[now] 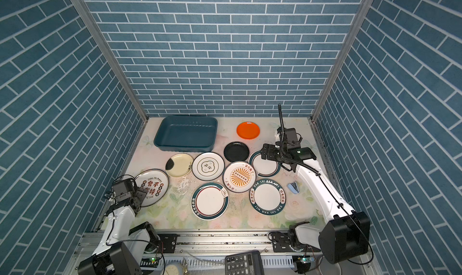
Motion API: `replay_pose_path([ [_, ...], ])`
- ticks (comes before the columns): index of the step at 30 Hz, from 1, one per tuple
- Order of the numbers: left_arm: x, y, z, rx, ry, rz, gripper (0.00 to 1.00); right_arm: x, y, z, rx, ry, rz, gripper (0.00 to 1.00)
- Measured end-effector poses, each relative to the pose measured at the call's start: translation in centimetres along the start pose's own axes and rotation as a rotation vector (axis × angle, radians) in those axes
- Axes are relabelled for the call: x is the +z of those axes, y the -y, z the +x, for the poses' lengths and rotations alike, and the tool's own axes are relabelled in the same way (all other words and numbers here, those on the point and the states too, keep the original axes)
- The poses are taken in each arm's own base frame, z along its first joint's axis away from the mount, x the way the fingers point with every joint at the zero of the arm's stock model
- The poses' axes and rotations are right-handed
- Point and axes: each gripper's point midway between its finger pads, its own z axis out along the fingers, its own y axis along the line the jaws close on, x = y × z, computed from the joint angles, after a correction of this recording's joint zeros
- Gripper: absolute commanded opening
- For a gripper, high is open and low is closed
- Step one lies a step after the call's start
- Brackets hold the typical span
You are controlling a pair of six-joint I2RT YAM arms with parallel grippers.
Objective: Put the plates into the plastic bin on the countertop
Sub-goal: 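Grasp the red-text plate rim with the left gripper and tilt it up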
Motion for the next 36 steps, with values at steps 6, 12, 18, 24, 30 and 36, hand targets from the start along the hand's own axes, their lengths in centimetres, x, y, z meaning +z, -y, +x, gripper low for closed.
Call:
replay_pose_path([
  [6,0.3,0.9,-0.1,-0.009,0.004,0.055,0.76,1.0,-1.4,1.1,-0.040,-0.038,-0.008,0.88],
  [12,0.4,1.3,0.0,-0.015,-0.002,0.079,0.70,1.6,-2.6,1.9,-0.071,-0.063,-0.022,0.88],
  [18,0.5,1.5,0.0,-0.023,-0.003,0.095,0.66,1.7,-3.0,2.0,-0.080,-0.061,-0.022,0.88],
  [24,0.9,1.9,-0.2,-0.031,-0.008,0.110,0.57,1.3,-3.0,1.8,-0.082,-0.043,-0.019,0.88],
  [30,1.1,2.1,-0.1,-0.036,-0.014,0.117,0.42,0.0,-3.3,1.1,-0.089,0.003,-0.025,0.88],
  [36,1.1,2.1,0.2,-0.041,-0.026,0.121,0.33,-0.2,-3.3,1.0,-0.090,0.011,-0.024,0.88],
])
